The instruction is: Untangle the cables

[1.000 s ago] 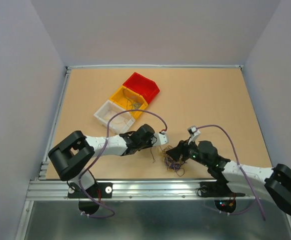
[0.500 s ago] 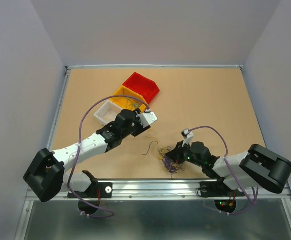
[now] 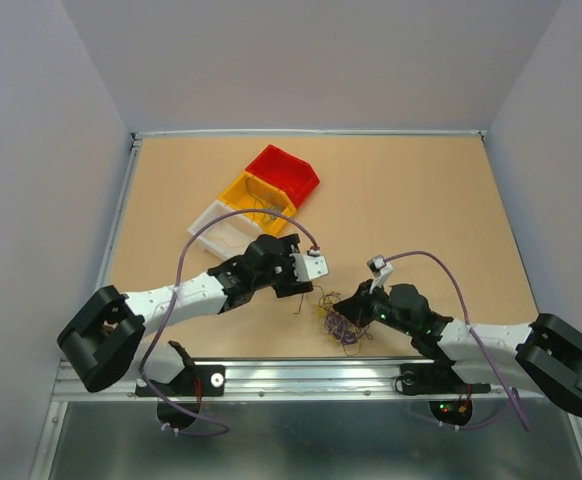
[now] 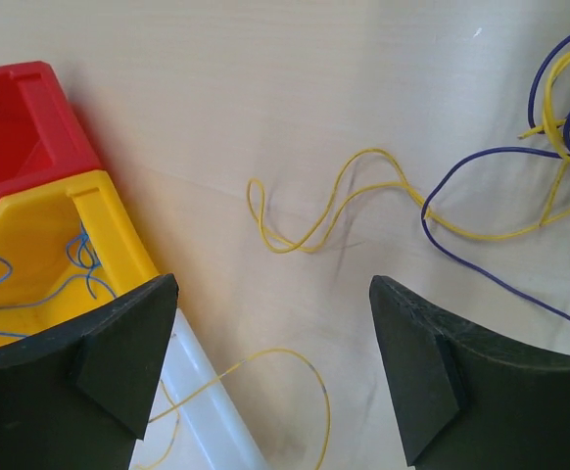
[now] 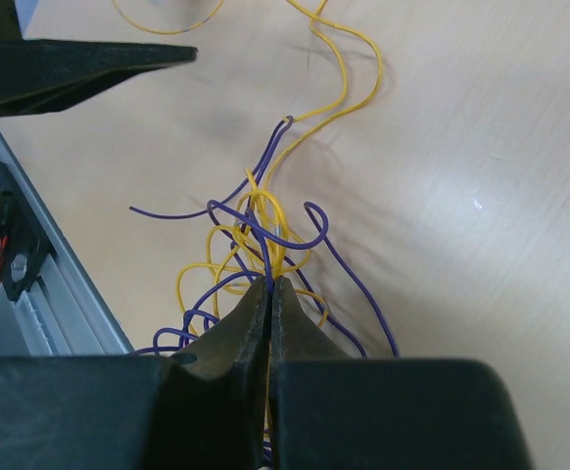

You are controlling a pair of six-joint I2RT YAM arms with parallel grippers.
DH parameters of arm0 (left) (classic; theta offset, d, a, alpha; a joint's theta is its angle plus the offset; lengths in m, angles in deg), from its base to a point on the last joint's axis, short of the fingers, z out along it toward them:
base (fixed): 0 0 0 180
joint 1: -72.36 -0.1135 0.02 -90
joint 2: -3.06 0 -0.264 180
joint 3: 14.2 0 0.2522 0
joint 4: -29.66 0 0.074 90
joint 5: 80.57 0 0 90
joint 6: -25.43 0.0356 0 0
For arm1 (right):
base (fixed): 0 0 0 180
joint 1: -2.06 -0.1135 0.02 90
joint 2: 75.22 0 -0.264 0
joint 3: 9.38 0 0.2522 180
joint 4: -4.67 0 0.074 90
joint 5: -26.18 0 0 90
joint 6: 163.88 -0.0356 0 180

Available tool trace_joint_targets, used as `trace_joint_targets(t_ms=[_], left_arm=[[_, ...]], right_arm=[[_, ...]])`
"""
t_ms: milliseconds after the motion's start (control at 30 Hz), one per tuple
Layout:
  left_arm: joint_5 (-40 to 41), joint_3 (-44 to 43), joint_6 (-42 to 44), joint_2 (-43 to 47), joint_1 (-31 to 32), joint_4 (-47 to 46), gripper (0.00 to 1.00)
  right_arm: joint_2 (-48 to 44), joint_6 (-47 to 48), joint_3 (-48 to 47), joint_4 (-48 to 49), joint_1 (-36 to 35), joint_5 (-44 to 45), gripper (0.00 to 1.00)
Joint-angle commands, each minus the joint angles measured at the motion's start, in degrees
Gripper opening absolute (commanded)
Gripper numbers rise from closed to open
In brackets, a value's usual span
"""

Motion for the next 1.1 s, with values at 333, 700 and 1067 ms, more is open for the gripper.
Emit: trace_joint_targets(t_ms=[333,700,1067], left_arm=[[0.29,-13.53,-6.46,-18.74,0.42,4.25,0.89],[1.62,-15.29,-10.39,-16.41,-4.92,5.30,0.00],[-26.70,-5.54,-21.64,16.39,-34.55,-2.67,0.00]], right_arm=[[-4.21,1.08,2.12,-2.21,-0.62,0.60,0.01],[-7.88,0.21,4.22,-2.39,-0.62,2.97,0.01],[-32.05,-6.12,10.47,-11.87,-0.62,16.86,0.03]])
